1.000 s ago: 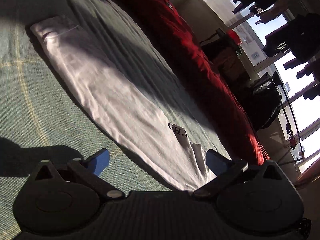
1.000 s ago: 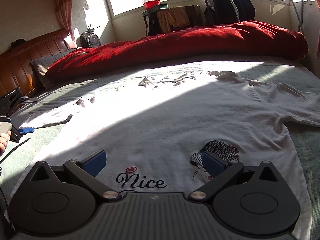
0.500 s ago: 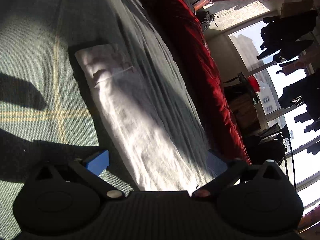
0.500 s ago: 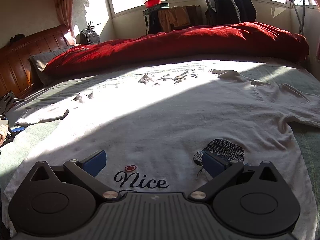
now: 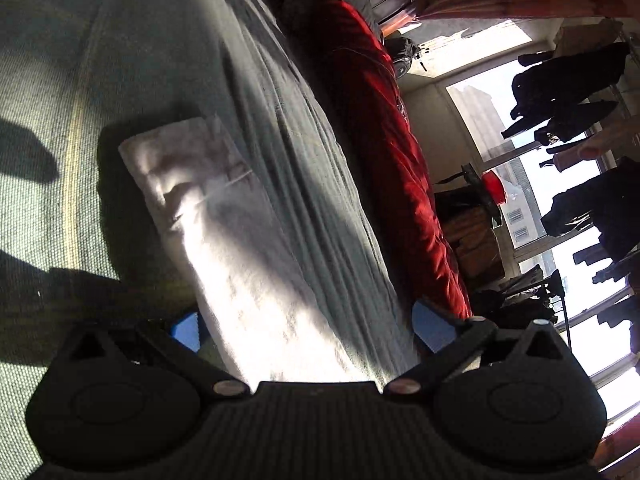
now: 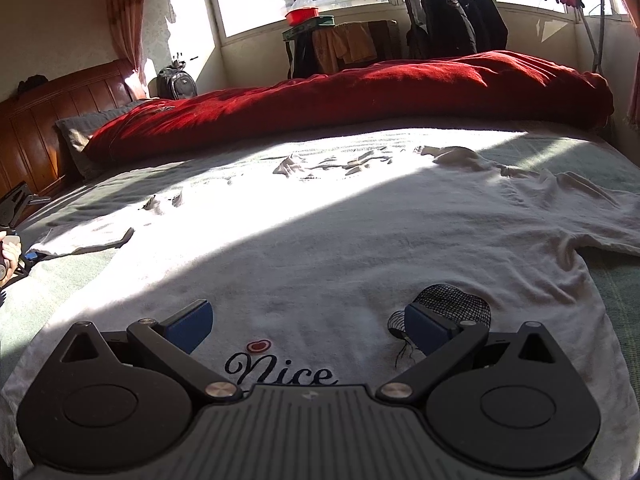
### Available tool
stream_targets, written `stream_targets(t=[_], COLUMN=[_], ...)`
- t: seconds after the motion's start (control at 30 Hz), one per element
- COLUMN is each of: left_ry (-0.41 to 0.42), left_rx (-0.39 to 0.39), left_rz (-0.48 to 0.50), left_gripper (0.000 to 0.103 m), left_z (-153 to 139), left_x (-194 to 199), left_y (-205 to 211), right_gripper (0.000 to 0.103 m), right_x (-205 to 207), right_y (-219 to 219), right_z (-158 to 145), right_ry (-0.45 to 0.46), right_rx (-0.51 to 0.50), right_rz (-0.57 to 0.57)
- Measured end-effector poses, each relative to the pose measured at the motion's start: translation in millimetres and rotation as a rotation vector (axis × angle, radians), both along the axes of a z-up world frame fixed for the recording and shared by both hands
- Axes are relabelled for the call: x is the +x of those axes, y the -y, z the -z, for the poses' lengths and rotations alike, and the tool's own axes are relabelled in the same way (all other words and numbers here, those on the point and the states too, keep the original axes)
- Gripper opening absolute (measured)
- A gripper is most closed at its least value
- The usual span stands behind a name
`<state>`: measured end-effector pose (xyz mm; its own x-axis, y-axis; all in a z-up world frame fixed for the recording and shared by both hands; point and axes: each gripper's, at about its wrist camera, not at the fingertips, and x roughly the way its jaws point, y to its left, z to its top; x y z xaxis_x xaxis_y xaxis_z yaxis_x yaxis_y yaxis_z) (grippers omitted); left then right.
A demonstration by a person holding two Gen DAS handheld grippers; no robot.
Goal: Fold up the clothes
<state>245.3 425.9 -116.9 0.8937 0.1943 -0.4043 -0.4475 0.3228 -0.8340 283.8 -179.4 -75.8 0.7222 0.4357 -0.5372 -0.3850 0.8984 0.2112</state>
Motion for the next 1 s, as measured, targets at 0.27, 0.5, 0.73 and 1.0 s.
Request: stream_targets(t=[0.27, 0.5, 0.73, 1.0], left_ry=[0.001, -0.017, -0.008, 0.115], left_rx=[0.018, 0.102, 0.114, 0.120], left_rz=[-0.051, 0.031, 0.069, 0.089], left_gripper=[0.102, 0.102, 0.101, 0.101], left_z=[2, 1, -15, -39], left_x=[18, 21, 30, 19], left_y=[-13, -5, -2, 16], right_gripper=[0.103, 0.103, 0.103, 0.103], right_x=[0, 0, -2, -5], right_y=[-6, -5, -6, -5], right_z=[3, 4, 2, -2], right_ry=[-0.001, -0.004, 0.011, 0.031], right_rx=[-0.019, -0.018, -0.025, -0.024], right_rz=[-0.007, -0.003, -0.006, -0.008])
